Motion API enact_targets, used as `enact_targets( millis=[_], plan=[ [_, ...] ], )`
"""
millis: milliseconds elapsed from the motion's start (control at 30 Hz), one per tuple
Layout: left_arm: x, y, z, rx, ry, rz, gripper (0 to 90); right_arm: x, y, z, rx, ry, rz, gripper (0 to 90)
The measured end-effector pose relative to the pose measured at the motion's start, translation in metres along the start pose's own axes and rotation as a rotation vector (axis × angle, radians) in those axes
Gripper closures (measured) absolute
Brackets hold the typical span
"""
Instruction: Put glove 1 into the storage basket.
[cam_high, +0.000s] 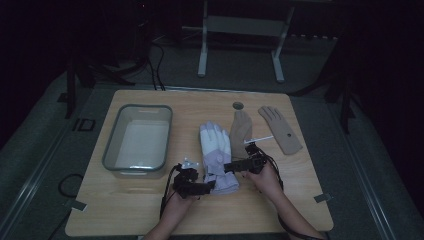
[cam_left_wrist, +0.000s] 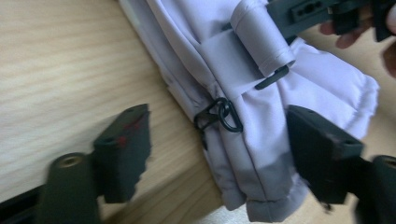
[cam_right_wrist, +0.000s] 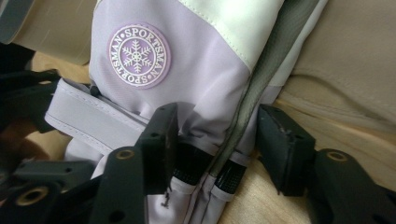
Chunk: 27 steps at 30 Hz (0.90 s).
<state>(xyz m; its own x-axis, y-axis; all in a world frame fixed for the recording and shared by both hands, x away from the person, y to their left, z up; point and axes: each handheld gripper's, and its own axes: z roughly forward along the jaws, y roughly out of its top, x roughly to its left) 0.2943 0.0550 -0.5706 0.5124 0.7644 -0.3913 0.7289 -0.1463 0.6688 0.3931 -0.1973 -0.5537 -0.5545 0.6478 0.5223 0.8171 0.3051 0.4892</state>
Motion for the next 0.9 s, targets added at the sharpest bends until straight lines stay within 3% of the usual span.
enact_targets(
  millis=[67,133,333,533,700,900],
  plan=[
    [0.001,0.000,0.001,0.009,-0.048,0.005,39.1,-0.001,0.001,0.001,0.015,0.021,-0.012,56.3],
    [0.000,0.000,0.001,0.011,-0.061,0.008,47.9,-0.001,0.002,0.001,0.025,0.030,-0.014,59.5],
    [-0.003,0.001,-0.003,0.008,-0.061,0.018,68.6,0.006,0.000,-0.003,0.002,0.011,-0.031,63.8],
    [-0.005,0.007,-0.008,0.023,-0.075,0.025,72.1,0.016,-0.002,-0.012,-0.020,-0.016,-0.054,67.4],
    [-0.007,0.019,-0.022,-0.002,-0.072,0.040,72.6,0.032,0.005,-0.024,-0.053,-0.041,-0.099,68.0],
    [-0.009,0.038,-0.039,-0.021,-0.063,0.075,72.6,0.049,0.019,-0.039,-0.110,-0.036,-0.132,68.2]
  ],
)
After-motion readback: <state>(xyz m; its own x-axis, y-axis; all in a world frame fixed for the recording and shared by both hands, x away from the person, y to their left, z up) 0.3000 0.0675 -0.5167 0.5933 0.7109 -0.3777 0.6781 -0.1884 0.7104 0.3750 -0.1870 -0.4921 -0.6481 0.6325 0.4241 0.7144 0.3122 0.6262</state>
